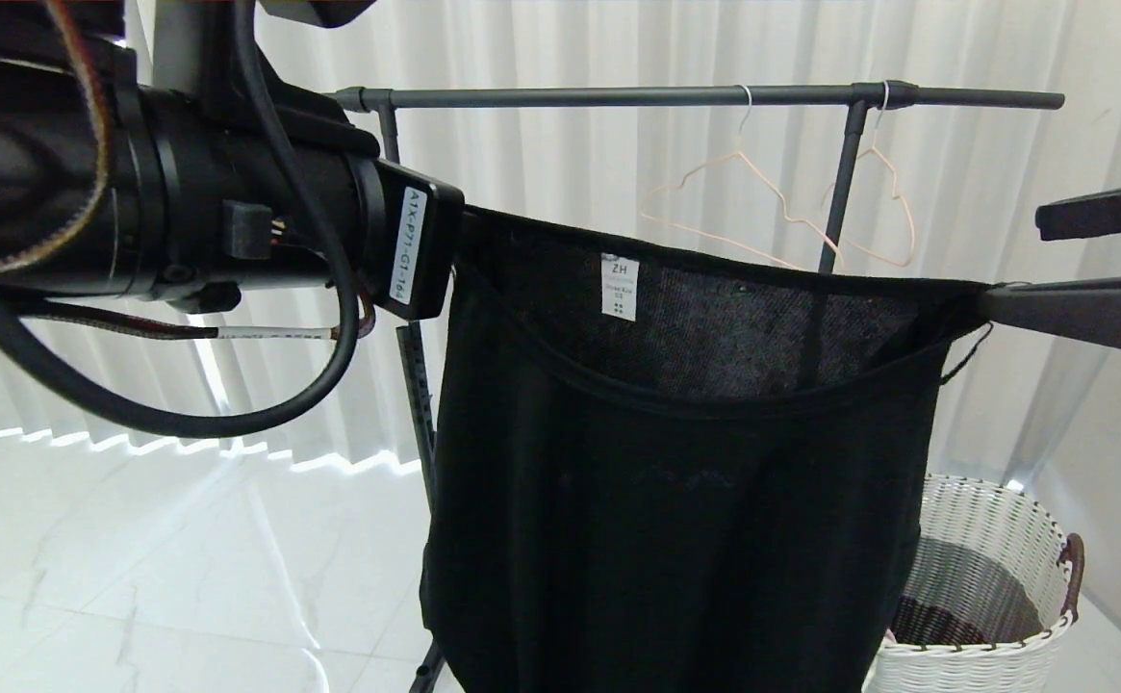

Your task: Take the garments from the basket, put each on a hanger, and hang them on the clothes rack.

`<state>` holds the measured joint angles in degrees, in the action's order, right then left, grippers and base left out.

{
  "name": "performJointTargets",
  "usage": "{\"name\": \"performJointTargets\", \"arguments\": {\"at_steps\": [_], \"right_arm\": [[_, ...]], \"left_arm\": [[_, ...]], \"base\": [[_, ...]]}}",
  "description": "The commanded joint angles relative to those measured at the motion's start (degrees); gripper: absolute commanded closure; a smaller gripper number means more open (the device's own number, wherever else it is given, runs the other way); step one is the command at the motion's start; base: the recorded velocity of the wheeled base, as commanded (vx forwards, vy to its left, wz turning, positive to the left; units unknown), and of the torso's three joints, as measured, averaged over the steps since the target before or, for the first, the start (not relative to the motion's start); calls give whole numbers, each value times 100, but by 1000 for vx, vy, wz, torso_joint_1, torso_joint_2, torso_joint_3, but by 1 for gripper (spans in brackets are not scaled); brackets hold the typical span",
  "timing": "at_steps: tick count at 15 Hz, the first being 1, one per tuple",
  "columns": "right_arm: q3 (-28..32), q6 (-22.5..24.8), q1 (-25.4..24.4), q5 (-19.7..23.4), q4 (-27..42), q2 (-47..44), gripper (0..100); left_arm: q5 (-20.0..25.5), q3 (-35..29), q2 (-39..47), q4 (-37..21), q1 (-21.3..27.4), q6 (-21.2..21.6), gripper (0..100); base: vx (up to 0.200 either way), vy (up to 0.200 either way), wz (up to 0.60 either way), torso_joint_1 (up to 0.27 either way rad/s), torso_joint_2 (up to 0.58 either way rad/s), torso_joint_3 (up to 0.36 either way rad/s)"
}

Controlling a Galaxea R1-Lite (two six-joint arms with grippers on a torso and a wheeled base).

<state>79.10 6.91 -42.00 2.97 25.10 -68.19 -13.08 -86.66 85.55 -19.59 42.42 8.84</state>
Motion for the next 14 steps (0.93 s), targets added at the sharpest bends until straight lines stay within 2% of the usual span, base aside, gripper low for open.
{"name": "performJointTargets", "arguments": {"at_steps": [1, 5, 6, 8, 9, 12, 14], "right_arm": [[-97, -6, -2, 10, -5, 157, 0], [-141, -6, 25, -43, -5, 219, 0], [-150, -14, 341, -148, 12, 192, 0], [-229, -6, 1572, -623, 285, 122, 0], [-299, -6, 2222, -763, 628, 113, 0], [-536, 223, 2837, -825, 636, 113, 0], [-897, 504, 3040, -1185, 628, 210, 0]], "left_arm": [[-2, -17, 84, -1, -103, -22, 100], [-72, -17, 269, 263, -243, -22, 100], [-169, -17, 242, 280, -287, 13, 100], [-450, 158, 93, 280, -542, 21, 100], [-713, 528, -118, 289, -788, 4, 100], [-775, 1415, -839, 289, -1351, 21, 100], [-784, 1688, -1111, 289, -1562, 21, 100]], "base": [[0, 0, 0, 0, 0, 0], [0, 0, 0, 0, 0, 0], [0, 0, 0, 0, 0, 0], [0, 0, 0, 0, 0, 0], [0, 0, 0, 0, 0, 0], [0, 0, 0, 0, 0, 0], [0, 0, 0, 0, 0, 0]]}}
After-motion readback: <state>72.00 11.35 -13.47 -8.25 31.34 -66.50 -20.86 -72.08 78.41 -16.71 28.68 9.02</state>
